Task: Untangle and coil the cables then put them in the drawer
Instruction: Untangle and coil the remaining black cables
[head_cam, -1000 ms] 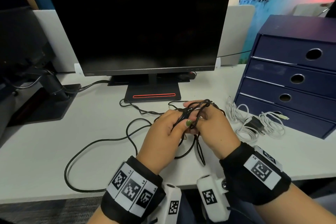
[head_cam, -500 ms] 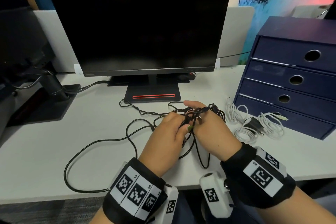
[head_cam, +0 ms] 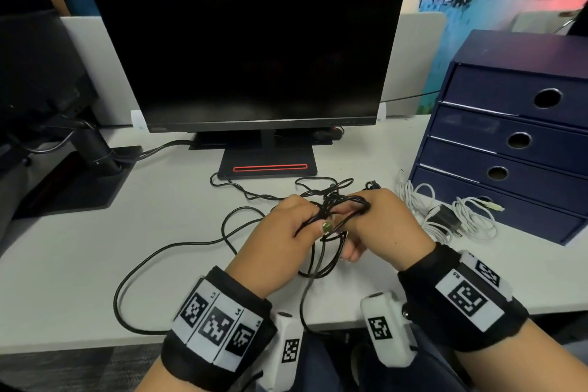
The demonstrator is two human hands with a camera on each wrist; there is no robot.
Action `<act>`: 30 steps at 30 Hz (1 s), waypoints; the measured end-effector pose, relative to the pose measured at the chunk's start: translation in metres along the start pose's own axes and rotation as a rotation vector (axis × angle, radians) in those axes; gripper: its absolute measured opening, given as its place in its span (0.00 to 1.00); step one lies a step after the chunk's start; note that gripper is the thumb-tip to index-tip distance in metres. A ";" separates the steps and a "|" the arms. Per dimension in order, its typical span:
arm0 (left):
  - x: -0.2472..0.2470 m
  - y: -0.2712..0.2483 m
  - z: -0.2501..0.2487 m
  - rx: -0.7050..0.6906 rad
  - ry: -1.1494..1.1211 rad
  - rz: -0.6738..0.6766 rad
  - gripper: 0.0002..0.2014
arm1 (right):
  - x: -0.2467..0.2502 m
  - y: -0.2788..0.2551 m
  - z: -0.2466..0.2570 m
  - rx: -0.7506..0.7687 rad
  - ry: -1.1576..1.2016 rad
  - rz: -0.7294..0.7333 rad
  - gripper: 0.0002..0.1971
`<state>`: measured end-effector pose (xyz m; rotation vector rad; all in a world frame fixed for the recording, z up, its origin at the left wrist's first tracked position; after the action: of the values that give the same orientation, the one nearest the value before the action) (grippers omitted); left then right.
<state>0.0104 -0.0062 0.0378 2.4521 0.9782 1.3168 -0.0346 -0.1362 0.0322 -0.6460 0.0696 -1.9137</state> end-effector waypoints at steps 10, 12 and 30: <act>0.001 -0.003 0.005 0.028 -0.021 -0.034 0.09 | -0.003 0.003 0.002 -0.049 0.300 0.189 0.10; 0.012 -0.004 0.014 0.078 -0.061 -0.171 0.13 | -0.002 0.002 0.002 -0.025 0.339 0.271 0.12; 0.082 -0.022 0.036 0.128 -0.383 -0.743 0.15 | 0.041 0.022 -0.035 -0.149 0.610 -0.173 0.14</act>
<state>0.0603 0.0674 0.0616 1.9635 1.6519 0.5329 -0.0441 -0.1901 0.0120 -0.1452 0.5609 -2.2301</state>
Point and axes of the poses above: each hand's wrist, its own y-axis towards the middle knuckle, its own x-axis out of the back of the hand, z = x × y, the point moved 6 cm from there along y, towards the middle knuckle, and after that the axes turned 15 degrees about -x, right-handed, at the moved point
